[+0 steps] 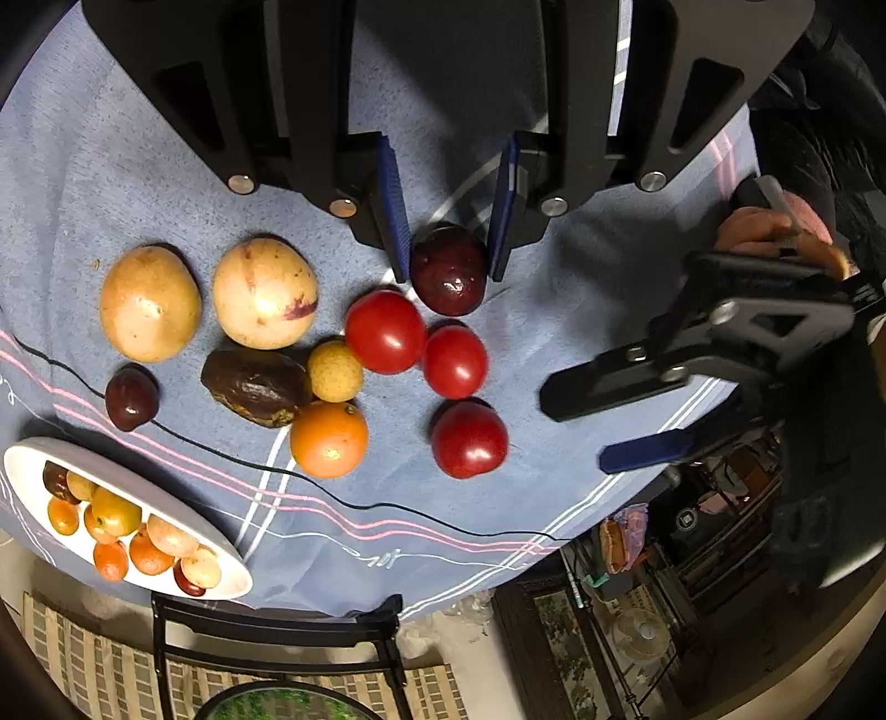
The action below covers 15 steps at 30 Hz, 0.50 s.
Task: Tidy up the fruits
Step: 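Grasp the dark red plum with the right tool while the left tool grasps a red tomato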
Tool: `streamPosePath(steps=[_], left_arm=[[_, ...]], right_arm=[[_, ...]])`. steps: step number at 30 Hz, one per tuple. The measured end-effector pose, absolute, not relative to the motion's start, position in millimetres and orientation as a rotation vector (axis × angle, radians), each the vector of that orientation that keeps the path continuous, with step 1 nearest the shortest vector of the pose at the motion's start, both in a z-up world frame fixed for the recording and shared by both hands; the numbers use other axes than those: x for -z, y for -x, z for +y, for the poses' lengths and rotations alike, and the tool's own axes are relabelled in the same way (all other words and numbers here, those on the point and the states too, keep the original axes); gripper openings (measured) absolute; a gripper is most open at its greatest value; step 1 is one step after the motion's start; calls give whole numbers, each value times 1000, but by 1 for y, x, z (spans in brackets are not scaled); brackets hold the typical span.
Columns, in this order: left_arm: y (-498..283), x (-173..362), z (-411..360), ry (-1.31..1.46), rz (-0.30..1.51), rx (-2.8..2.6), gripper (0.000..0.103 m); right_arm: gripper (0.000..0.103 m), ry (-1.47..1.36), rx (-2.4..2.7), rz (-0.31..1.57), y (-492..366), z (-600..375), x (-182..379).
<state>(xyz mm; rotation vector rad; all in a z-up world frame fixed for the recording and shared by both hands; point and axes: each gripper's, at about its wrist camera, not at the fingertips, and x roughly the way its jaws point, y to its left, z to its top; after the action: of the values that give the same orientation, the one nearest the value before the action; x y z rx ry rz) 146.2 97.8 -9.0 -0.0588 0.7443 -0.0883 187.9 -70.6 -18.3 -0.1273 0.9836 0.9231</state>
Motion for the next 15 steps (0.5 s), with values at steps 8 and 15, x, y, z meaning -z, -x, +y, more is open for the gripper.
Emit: streamPosePath(steps=[8, 15], left_arm=[[-164, 11, 102, 128, 761, 105, 79], [-194, 17, 98, 156, 815, 97, 59]], right_arm=[[29, 94, -954, 928, -179, -82, 0], [29, 74, -926, 910, -181, -91, -5]])
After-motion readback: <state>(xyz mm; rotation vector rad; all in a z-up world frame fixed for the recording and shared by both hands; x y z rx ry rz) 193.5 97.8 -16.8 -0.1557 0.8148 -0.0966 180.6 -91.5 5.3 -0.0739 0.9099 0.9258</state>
